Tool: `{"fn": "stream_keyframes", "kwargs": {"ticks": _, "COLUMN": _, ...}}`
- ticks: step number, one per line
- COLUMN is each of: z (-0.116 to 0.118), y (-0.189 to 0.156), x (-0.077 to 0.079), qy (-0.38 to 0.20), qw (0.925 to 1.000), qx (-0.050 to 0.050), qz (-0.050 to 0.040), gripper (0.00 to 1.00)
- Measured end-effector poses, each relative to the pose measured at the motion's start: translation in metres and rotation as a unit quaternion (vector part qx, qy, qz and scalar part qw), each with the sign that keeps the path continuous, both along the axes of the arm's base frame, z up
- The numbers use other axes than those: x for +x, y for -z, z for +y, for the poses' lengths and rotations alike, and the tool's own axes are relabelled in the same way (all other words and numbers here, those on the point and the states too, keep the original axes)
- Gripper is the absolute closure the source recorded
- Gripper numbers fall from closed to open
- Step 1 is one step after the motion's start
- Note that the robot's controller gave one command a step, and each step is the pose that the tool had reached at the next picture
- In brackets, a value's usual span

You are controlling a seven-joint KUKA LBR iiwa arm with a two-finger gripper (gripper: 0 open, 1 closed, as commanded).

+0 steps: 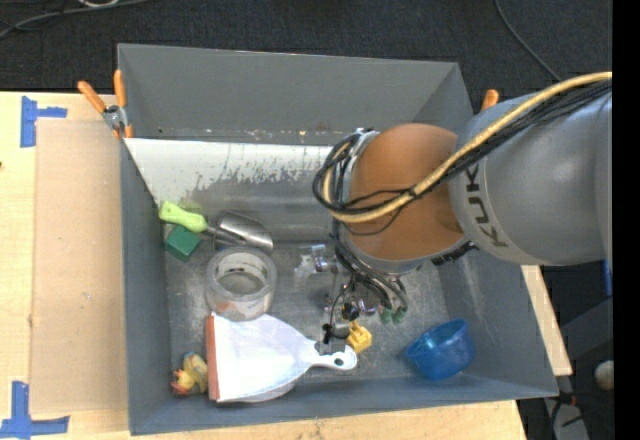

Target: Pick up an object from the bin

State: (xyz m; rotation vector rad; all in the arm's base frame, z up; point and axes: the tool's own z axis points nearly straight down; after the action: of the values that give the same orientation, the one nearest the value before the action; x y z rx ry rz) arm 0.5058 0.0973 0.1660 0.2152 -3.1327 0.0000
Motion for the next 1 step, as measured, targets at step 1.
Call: {"fn": "stream_keyframes", "kwargs": {"ticks": 1, "z": -0.0151, "y": 0.0163, "x": 0.0045, "qy": -0.014, "qw": 0.9999, "qx": 0.003, "qz": -0.0051, "gripper": 0.00}}
